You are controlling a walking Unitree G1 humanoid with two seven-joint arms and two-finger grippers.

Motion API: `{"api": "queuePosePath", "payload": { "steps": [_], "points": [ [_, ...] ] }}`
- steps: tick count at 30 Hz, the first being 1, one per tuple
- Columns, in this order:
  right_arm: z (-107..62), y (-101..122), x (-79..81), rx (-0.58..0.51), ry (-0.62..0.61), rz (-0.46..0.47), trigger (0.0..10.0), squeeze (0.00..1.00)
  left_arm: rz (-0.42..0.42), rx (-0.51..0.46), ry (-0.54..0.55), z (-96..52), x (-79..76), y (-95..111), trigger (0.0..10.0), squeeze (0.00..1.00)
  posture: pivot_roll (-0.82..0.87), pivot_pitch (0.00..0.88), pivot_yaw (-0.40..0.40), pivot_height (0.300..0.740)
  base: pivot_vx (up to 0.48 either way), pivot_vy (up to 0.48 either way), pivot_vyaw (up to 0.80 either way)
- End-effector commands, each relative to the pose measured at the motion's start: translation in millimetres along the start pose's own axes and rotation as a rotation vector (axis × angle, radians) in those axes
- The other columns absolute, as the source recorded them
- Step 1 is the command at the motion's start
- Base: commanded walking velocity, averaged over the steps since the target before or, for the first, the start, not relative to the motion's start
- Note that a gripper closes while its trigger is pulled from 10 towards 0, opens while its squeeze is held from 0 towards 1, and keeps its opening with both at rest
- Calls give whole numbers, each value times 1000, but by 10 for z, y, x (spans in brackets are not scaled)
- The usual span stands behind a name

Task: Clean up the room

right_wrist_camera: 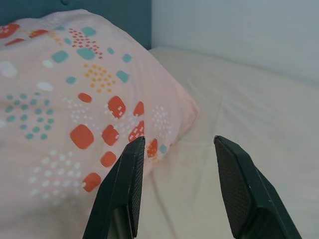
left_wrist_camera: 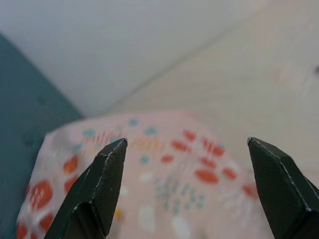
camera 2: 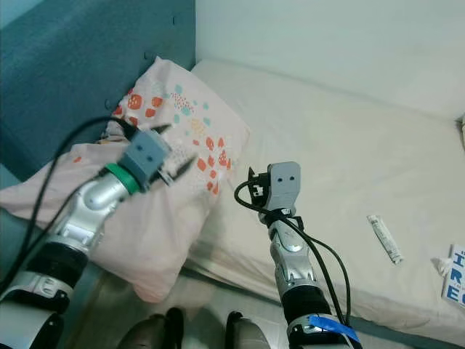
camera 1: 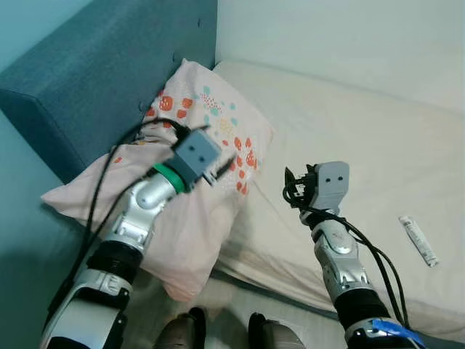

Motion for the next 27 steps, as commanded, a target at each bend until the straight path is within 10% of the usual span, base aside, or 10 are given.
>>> {"api": "queuePosePath", "payload": {
  "steps": [1,18,20,21,24,27],
  "points": [
    [-54,-81,-42,22,-13,14,10000,0,63,50,56,21,129,-92,10000,1000,9,128,3,740,0,0,0],
    [-124,-200,137,68,100,42,10000,0,61,340,197,-52,563,-559,10000,1000,-3,136,24,740,0,0,0],
    [-179,-276,270,101,188,24,10000,0,27,381,211,-107,588,-652,10000,906,-8,137,25,740,0,0,0],
    [-255,-358,433,137,300,-7,10000,0,5,407,233,-158,625,-718,10000,239,-13,137,25,740,0,0,0],
    [-395,-472,662,188,468,-55,10000,0,-15,430,268,-218,689,-777,10000,0,-13,137,23,740,0,0,0],
    [-524,-542,817,222,595,-83,10000,0,-27,448,316,-275,792,-807,10000,0,-16,134,20,740,0,0,0]
  ]
}}
Point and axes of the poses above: a point about 5 cm out from each wrist's last joint towards the gripper, its own z axis pointing out of the wrist towards the gripper, its own y axis along the axis of the wrist's last joint, x = y × z, the point moved 6 cm from there along z, pointing out of the wrist towards the gripper, and after that the axes turned 7 degrees about -z, right-handed, at the moved point
